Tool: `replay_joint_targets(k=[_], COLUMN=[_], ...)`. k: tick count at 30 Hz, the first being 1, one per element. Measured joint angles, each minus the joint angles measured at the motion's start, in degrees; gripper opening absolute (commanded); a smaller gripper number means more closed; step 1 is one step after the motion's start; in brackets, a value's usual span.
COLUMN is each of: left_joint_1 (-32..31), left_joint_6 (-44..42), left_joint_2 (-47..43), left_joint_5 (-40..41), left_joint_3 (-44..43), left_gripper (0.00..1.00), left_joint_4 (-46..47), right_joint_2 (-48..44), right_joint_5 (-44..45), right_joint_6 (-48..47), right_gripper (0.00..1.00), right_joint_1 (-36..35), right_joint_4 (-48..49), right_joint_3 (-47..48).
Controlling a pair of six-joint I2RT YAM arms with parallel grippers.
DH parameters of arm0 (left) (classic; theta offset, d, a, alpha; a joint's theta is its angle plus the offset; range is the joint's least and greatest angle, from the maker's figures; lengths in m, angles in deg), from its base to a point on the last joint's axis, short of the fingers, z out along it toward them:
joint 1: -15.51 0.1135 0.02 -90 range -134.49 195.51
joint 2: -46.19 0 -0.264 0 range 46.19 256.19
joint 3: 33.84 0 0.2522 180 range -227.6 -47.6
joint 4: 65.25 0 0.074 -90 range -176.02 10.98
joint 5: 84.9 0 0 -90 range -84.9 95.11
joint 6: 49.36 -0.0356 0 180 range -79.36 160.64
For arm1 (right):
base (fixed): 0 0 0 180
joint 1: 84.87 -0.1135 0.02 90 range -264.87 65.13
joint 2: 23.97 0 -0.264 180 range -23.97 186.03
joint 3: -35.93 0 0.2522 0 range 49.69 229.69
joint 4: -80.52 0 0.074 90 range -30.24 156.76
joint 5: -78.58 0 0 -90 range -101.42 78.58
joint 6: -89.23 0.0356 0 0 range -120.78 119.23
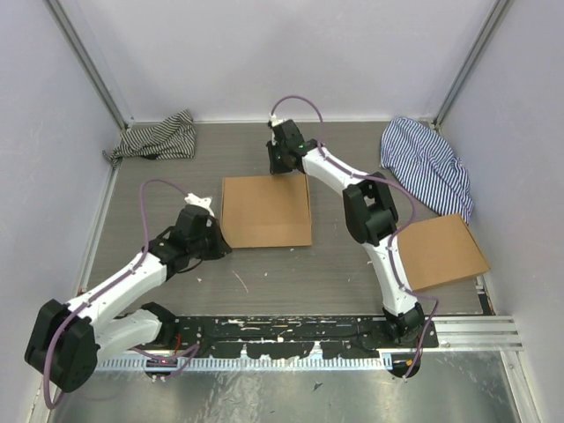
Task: Fold the paper box
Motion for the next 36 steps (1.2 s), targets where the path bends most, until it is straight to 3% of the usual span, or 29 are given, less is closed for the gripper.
replay_joint_targets(k=[9, 17, 22, 29, 36], left_joint_1=[0.00, -0.24, -2.73, -8.59, -11.47], left_joint_6=[-0.07, 0.74, 3.21, 6.51, 8.50], left_joint_2=[10.23, 17.99, 16.94, 12.96, 10.16], left_joint_5=[-0.31, 1.66, 7.48, 16.41, 18.97], left_joint_3=[0.81, 0.63, 1.66, 3.65, 5.68], left_gripper=[0.02, 0.00, 0.00, 0.00, 0.00], left_joint_4=[7.06, 9.57, 10.71, 7.26, 6.73], right_joint_2=[5.25, 5.20, 4.85, 2.51, 2.08], right_joint_5=[-4.48, -16.17, -21.77, -18.43, -17.62], right_joint_6=[-2.27, -4.00, -6.19, -11.80, -12.00], right_gripper=[0.23, 0.23, 0.23, 0.23, 0.22], right_joint_1=[-0.09, -0.04, -1.01, -5.01, -6.47], right_joint_4=[-0.98, -1.20, -1.99, -1.25, -0.46], right_joint_3=[2.16, 1.53, -0.63, -2.84, -3.32])
